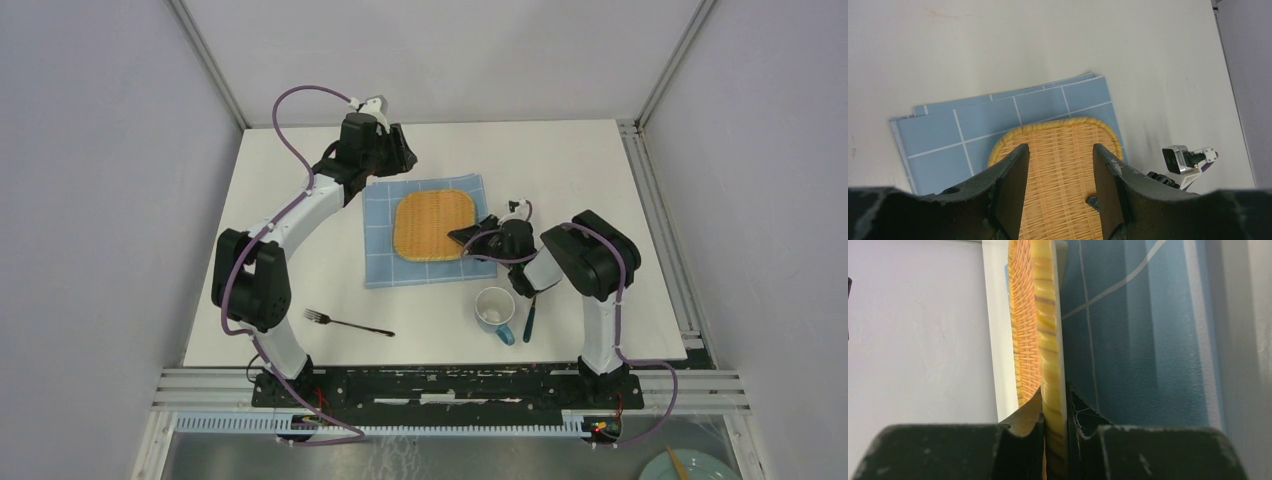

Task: Set the dinner table for one person
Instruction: Place the plate on the napkin.

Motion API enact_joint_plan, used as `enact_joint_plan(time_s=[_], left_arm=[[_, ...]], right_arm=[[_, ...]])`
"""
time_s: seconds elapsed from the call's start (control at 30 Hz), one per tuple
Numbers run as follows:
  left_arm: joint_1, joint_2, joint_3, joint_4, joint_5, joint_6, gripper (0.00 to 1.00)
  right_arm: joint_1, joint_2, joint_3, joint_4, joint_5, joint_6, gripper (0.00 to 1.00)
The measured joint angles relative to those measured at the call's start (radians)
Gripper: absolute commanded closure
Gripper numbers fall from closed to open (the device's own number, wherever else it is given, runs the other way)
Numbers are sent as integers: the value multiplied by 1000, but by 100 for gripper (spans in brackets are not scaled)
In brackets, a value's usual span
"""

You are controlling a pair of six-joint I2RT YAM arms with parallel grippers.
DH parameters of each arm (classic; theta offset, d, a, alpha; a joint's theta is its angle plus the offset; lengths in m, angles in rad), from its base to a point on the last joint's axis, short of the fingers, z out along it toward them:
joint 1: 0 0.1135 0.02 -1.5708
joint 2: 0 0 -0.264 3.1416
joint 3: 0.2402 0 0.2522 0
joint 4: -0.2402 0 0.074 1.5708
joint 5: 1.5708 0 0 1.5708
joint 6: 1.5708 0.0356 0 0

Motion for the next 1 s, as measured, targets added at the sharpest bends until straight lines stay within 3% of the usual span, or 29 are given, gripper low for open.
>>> enact_joint_plan(time_s=[0.3, 0.77, 1.0], left_arm=[[0, 0, 0, 0, 5, 0, 43], [0, 0, 0, 0, 8, 0, 43], [0, 0, -2, 1, 8, 0, 43]], right_arm=[[-5, -57, 45, -146, -35, -56, 100], [-7, -57, 82, -206, -82, -64, 100], [-7, -59, 111, -253, -104, -75, 88]])
